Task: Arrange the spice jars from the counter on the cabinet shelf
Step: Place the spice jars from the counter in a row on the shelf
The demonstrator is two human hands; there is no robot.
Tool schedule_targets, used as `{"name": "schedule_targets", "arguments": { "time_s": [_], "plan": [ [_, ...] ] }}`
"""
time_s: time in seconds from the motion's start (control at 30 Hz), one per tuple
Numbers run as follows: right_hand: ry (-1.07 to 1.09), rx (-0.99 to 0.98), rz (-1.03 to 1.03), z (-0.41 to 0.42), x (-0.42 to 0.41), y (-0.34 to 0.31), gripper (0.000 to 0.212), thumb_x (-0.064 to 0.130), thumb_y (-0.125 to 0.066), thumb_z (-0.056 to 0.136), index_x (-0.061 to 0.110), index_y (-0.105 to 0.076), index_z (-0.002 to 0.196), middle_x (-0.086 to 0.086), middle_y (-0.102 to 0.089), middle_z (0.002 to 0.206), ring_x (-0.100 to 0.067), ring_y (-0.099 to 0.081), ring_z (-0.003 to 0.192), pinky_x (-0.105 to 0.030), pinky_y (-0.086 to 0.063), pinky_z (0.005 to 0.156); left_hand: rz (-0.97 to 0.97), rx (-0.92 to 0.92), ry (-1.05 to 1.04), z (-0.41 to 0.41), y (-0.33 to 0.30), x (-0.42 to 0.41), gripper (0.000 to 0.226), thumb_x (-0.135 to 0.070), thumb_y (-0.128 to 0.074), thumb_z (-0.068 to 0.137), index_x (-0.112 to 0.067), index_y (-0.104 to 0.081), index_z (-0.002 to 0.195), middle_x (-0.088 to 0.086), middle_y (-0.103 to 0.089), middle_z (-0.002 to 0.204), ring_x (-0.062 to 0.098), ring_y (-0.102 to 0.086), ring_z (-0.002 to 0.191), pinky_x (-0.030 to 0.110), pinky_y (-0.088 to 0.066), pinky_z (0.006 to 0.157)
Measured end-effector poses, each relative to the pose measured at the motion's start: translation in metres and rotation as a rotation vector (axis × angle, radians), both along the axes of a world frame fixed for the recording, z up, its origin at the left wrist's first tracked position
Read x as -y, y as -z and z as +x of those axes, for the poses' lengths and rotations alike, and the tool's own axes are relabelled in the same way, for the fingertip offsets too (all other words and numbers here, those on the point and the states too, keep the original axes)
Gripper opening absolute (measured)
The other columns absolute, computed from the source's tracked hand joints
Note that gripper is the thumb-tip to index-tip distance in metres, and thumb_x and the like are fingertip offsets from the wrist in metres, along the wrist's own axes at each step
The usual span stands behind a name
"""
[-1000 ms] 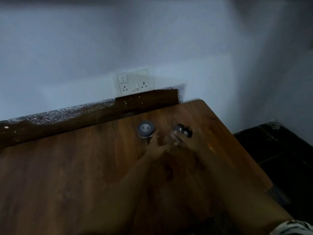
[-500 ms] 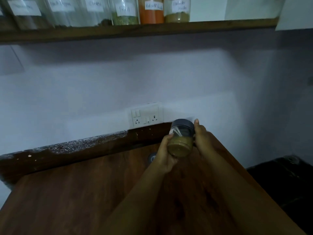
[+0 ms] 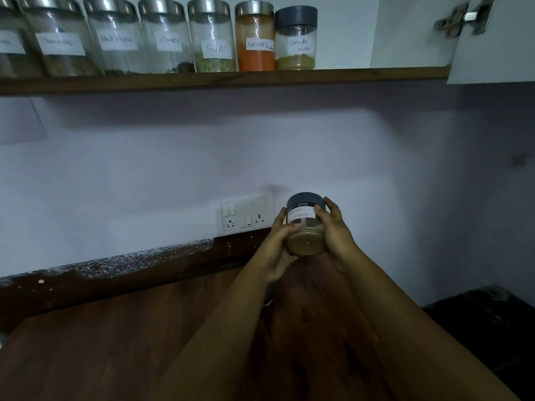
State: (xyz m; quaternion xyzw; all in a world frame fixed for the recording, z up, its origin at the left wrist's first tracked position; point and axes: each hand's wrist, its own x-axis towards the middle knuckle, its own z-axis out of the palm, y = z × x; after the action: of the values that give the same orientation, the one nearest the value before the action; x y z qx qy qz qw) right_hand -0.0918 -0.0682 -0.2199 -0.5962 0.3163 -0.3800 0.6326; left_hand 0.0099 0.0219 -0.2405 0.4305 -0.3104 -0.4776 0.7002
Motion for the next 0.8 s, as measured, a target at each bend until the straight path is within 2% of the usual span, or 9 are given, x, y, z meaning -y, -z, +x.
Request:
{"name": "schedule_targets", "arguments": {
  "time_s": [0.1,0.17,0.3,0.47,0.63,0.8],
  "plan": [
    [-0.034,0.107,0.062,0.0008,0.001,-0.0009,0.048,0.035,-0.048,0.099,0.034,-0.036,0.145,-0.008,-0.057,0.131,-0.025,-0.065,0.104,-0.044,-0.053,0.094,-0.001,0.075,-0.037,-0.0031,-0.0035,-0.0001,0.083,-0.031,-0.074,0.078,-0.043,-0.029,0.147,0.001,-0.058,0.134,0.023,-0.06,0.119,0.045,-0.048,0.102],
    [-0.073,0.174,0.113,0.001,0.0015,-0.0013,0.047,0.032,-0.048,0.099,0.032,-0.037,0.146,-0.009,-0.058,0.131,-0.028,-0.063,0.11,-0.048,-0.05,0.099,-0.016,0.089,-0.055,-0.0031,-0.0052,-0.0004,0.089,-0.033,-0.078,0.071,-0.044,-0.031,0.146,-0.004,-0.061,0.129,0.021,-0.06,0.119,0.045,-0.046,0.105],
    [-0.128,0.276,0.172,0.0016,-0.0001,-0.0037,0.048,0.027,-0.048,0.1,0.032,-0.037,0.146,-0.007,-0.062,0.124,-0.029,-0.064,0.108,-0.045,-0.054,0.092,-0.024,0.077,-0.057,-0.0017,-0.0067,0.0009,0.086,-0.021,-0.076,0.079,-0.046,-0.028,0.147,-0.004,-0.061,0.126,0.023,-0.06,0.118,0.042,-0.05,0.099],
    [-0.137,0.272,0.155,0.003,-0.0008,-0.0037,0.041,0.032,-0.041,0.104,0.033,-0.039,0.145,-0.007,-0.058,0.132,-0.03,-0.061,0.115,-0.048,-0.049,0.1,-0.035,0.088,-0.019,-0.0025,-0.0067,0.0008,0.1,-0.017,-0.076,0.072,-0.048,-0.02,0.149,0.001,-0.049,0.139,0.027,-0.056,0.123,0.047,-0.051,0.098],
    [-0.18,0.321,0.214,0.0018,-0.0005,-0.0034,0.039,0.031,-0.041,0.103,0.03,-0.045,0.143,-0.002,-0.061,0.13,-0.024,-0.062,0.114,-0.037,-0.055,0.089,-0.037,0.092,-0.051,0.003,-0.0064,0.0024,0.106,-0.028,-0.081,0.06,-0.046,-0.025,0.148,0.001,-0.053,0.134,0.028,-0.057,0.12,0.05,-0.051,0.097],
    [-0.181,0.307,0.227,0.0013,0.004,-0.0023,0.038,0.027,-0.042,0.104,0.033,-0.047,0.141,0.002,-0.065,0.12,-0.022,-0.065,0.109,-0.033,-0.059,0.078,-0.029,0.107,-0.064,0.002,-0.0092,0.0035,0.105,-0.028,-0.082,0.059,-0.047,-0.027,0.147,-0.002,-0.054,0.132,0.025,-0.059,0.118,0.047,-0.054,0.094]
  ]
}}
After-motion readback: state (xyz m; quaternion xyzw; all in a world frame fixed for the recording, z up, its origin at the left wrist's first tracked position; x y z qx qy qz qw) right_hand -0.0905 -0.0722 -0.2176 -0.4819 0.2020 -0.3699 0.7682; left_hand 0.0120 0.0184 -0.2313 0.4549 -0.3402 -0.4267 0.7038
